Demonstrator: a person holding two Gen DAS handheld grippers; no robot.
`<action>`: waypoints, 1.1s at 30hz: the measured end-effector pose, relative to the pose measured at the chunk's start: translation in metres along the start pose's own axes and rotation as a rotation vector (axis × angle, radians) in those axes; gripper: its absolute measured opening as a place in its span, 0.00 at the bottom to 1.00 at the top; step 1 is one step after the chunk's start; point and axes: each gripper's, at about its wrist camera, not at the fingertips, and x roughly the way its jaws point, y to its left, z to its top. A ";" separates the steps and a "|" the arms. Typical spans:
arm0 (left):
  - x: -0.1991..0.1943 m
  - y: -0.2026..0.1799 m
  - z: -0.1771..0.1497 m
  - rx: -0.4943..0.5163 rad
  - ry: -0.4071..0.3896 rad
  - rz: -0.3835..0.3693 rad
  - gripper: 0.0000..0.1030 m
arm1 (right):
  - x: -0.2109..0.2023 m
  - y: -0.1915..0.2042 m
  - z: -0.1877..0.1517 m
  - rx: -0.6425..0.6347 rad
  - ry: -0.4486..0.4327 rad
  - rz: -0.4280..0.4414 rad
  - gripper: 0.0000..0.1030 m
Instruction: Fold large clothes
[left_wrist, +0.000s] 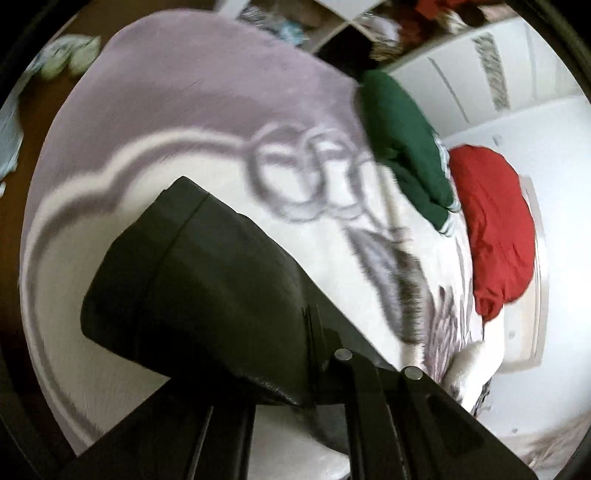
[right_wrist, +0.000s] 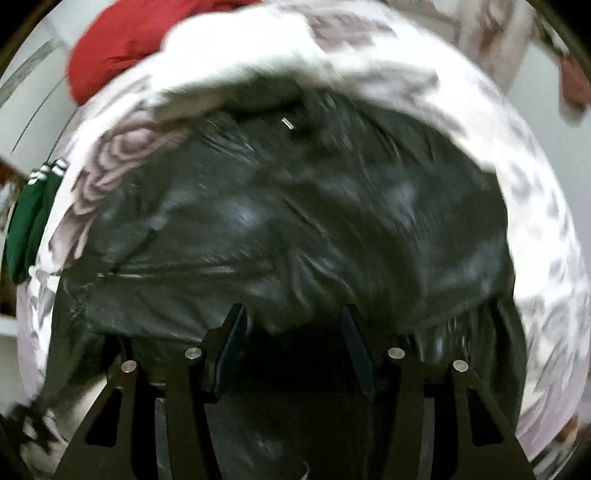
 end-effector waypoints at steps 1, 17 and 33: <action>0.000 -0.011 0.002 0.025 -0.006 -0.003 0.04 | 0.008 0.005 0.002 -0.028 0.002 -0.028 0.54; -0.040 -0.284 -0.181 0.804 0.012 -0.144 0.04 | 0.004 -0.091 0.039 0.107 0.178 0.086 0.60; 0.094 -0.333 -0.534 1.448 0.468 -0.048 0.05 | -0.005 -0.294 -0.026 0.399 0.225 0.061 0.62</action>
